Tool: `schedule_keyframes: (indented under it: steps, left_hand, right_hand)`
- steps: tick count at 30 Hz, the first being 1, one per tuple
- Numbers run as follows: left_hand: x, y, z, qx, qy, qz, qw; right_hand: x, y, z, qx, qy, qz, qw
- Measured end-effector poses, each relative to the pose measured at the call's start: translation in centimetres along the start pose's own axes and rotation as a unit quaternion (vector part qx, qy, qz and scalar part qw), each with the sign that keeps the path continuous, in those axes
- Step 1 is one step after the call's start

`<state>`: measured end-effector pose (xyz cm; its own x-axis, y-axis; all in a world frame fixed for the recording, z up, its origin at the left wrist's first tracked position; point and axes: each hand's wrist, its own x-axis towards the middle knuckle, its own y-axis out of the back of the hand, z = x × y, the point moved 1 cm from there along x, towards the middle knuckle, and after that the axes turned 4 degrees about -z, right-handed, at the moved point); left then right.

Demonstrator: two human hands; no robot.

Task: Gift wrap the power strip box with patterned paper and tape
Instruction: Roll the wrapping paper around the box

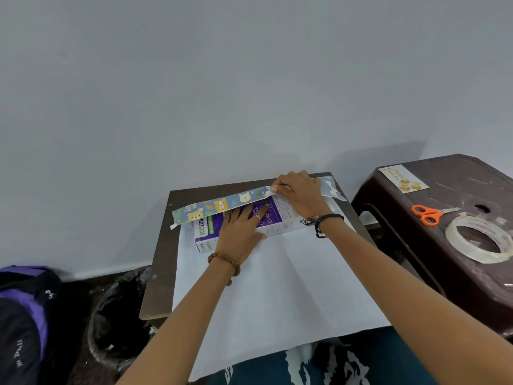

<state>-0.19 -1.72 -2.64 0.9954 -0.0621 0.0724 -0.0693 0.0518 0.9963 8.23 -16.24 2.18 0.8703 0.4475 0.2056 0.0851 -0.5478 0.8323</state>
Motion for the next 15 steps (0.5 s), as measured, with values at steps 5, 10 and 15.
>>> schedule_keyframes:
  steps: [5,10,15]
  left_hand:
    - [-1.4,-0.5,1.5,0.011,0.008,0.051,0.999]
    - [-3.5,-0.7,3.3,0.060,-0.057,0.216,0.973]
    - [-3.7,-1.2,3.4,0.035,-0.112,0.143,0.983]
  right_hand:
    - [-1.5,-0.3,-0.3,0.007,0.000,-0.016,1.000]
    - [-3.3,-1.5,-0.4,-0.037,0.025,-0.065,0.997]
    - [-4.5,-1.9,0.0,-0.029,0.036,-0.063,0.997]
